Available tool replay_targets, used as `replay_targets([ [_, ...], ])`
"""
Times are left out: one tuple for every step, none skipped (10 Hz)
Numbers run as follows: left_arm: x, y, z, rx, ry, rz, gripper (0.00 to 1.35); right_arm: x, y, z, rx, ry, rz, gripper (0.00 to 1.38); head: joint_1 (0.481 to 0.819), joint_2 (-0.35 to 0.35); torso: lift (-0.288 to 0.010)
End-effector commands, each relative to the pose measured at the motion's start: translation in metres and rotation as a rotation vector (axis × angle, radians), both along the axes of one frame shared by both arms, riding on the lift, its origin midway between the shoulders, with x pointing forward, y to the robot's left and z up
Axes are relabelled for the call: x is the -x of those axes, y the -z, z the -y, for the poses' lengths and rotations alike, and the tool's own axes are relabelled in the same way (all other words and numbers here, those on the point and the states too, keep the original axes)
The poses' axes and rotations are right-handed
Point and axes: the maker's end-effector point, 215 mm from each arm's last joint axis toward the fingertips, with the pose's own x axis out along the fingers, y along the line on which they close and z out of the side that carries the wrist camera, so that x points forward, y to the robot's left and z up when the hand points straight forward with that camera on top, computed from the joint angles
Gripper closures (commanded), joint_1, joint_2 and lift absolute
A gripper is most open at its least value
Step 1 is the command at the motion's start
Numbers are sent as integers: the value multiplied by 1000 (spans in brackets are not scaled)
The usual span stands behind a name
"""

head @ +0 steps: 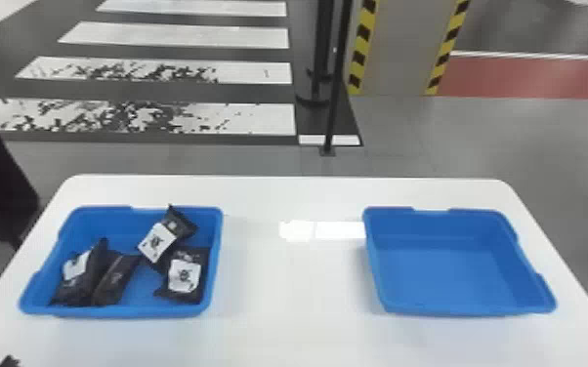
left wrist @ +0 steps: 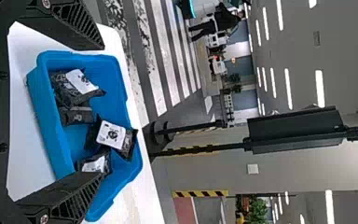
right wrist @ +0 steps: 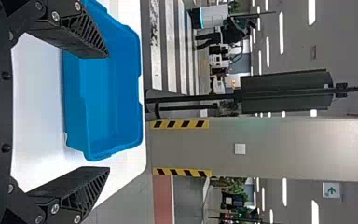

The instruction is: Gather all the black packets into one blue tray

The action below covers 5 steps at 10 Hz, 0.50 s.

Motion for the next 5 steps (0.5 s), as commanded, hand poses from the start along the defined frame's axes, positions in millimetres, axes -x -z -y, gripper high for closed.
replay_targets([
  [0, 1, 1, 7, -3, -1, 64, 0, 0, 0, -1, 2, 0, 171, 695, -51, -110],
  [1, 3, 0, 11, -5, -5, 64, 0, 0, -1, -3, 2, 0, 171, 695, -53, -110],
  [0, 2, 0, 11, -4, -5, 64, 0, 0, -1, -3, 0, 0, 171, 695, -54, -110],
  [0, 2, 0, 11, -4, -5, 64, 0, 0, -1, -3, 0, 0, 170, 695, -52, -110],
  [1, 3, 0, 12, -5, -7, 64, 0, 0, -1, -3, 0, 0, 171, 695, -52, -110],
])
